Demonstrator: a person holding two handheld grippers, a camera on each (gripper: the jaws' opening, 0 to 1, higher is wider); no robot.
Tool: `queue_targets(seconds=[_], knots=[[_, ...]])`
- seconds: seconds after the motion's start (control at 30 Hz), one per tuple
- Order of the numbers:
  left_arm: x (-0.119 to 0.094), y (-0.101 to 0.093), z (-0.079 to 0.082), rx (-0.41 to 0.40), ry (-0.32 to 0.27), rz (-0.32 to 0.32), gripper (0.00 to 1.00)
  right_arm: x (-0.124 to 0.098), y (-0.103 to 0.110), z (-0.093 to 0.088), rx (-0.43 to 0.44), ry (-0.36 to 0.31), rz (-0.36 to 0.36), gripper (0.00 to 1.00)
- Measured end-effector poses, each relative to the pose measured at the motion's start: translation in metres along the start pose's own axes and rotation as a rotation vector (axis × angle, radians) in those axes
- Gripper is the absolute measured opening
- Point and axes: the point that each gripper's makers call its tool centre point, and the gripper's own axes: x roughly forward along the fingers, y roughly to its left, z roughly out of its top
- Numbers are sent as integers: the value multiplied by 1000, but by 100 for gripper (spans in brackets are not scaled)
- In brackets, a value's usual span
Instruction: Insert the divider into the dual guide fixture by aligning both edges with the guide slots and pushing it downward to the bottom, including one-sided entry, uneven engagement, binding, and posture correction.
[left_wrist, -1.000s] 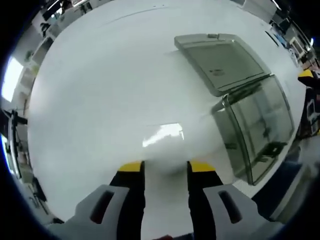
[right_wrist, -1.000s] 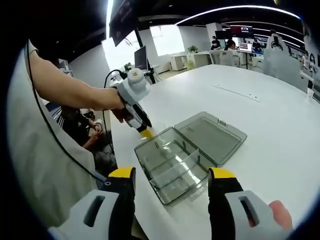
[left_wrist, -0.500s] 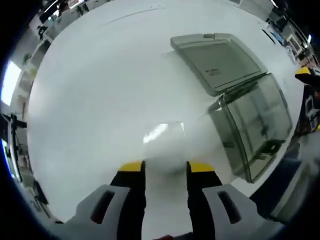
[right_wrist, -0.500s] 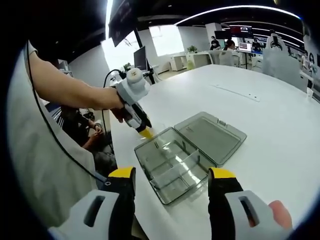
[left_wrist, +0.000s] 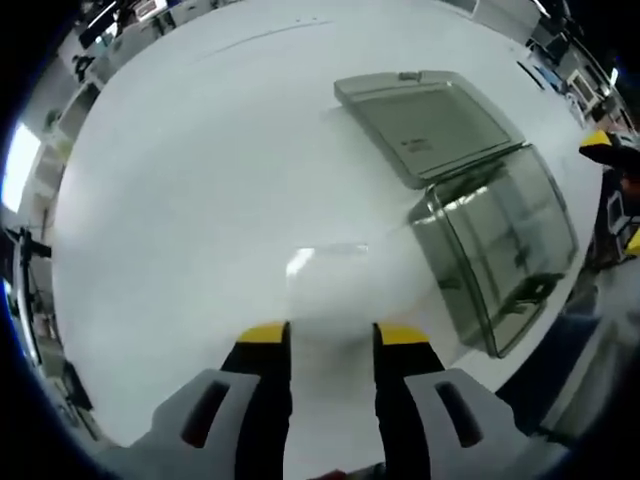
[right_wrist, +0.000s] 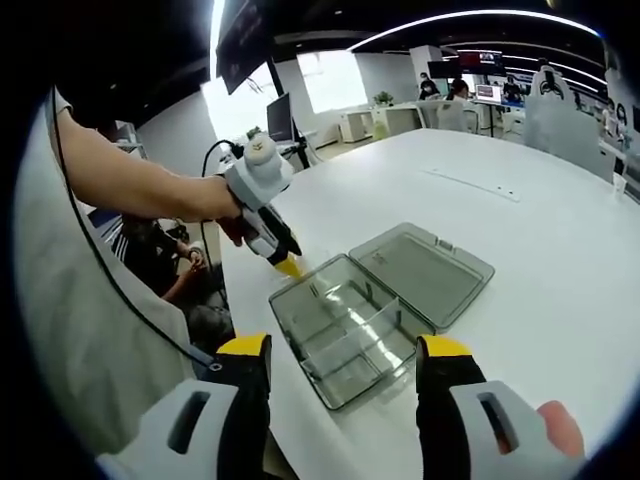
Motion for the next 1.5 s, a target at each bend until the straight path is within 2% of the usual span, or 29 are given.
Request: queue_targets(seconds=[0.7, 1.07, 1.3, 1.5], knots=[[-18, -3, 7, -4, -65, -20, 28, 2, -2, 7, 17, -23, 0, 55], [-40, -12, 25, 12, -141, -32, 28, 7, -3, 9, 41, -29, 11, 53], [-51, -20, 29, 20, -176, -52, 28, 6, -4, 17, 87, -58, 25, 51], [-66, -28, 41, 39, -227, -66, 28, 5, -6, 27, 137, -104, 38, 50]])
